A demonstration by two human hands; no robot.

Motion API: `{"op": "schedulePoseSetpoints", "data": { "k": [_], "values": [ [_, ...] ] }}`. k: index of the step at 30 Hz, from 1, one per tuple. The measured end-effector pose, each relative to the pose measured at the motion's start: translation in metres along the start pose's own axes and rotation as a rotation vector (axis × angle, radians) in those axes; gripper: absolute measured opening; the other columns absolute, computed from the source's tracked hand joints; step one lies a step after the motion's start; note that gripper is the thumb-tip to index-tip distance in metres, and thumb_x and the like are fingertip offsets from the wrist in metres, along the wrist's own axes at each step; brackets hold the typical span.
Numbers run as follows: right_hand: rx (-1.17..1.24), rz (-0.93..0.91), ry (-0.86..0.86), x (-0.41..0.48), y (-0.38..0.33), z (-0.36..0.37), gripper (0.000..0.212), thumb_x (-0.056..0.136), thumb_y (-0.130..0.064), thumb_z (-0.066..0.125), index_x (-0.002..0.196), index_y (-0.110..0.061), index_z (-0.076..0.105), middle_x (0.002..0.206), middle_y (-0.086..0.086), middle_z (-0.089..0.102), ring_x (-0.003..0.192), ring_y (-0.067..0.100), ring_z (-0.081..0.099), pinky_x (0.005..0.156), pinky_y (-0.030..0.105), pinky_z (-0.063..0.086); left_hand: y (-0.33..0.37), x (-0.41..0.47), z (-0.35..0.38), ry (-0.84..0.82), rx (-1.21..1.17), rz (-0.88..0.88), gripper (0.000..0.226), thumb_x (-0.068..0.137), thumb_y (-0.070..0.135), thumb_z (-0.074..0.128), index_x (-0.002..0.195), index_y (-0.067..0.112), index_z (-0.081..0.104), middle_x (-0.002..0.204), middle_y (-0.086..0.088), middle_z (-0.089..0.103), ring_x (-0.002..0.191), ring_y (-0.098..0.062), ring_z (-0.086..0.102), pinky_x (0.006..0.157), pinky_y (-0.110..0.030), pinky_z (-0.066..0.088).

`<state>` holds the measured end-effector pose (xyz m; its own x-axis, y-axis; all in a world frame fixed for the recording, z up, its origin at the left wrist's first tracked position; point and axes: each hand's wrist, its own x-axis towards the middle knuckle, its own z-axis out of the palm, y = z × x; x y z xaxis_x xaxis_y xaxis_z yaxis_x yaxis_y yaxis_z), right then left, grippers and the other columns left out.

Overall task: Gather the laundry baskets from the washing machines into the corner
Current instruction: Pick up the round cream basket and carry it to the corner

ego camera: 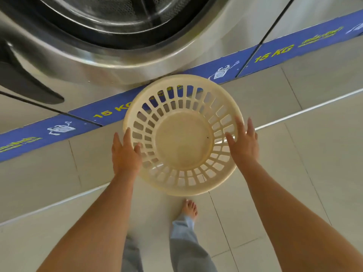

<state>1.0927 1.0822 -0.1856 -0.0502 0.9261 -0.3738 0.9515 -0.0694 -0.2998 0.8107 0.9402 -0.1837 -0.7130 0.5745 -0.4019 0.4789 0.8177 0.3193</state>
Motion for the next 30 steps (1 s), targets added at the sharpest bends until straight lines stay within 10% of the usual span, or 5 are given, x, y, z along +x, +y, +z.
{"op": "schedulePoseSetpoints", "data": {
  "k": [10,30],
  "values": [
    [0.069,-0.111,0.117,0.042,0.019,0.035,0.05,0.1,-0.026,0.043,0.145,-0.041,0.028,0.154,0.002,0.027,0.105,0.024,0.058,0.083,0.037,0.053,-0.013,0.025,0.04,0.182,-0.037,0.039,0.055,0.094,0.009,0.05,0.142,0.035,0.042,0.142,-0.008,0.036,0.11,-0.035,0.055,0.092,-0.047,0.046],
    [0.114,-0.183,0.091,-0.134,-0.05,-0.021,0.05,0.099,-0.023,0.046,0.143,-0.042,0.03,0.141,0.003,0.044,0.086,0.011,0.047,0.074,0.036,0.056,-0.103,-0.103,-0.102,0.256,-0.085,-0.061,0.052,0.095,0.009,0.047,0.14,0.033,0.046,0.136,-0.01,0.042,0.096,-0.04,0.06,0.087,-0.051,0.049]
  ]
}}
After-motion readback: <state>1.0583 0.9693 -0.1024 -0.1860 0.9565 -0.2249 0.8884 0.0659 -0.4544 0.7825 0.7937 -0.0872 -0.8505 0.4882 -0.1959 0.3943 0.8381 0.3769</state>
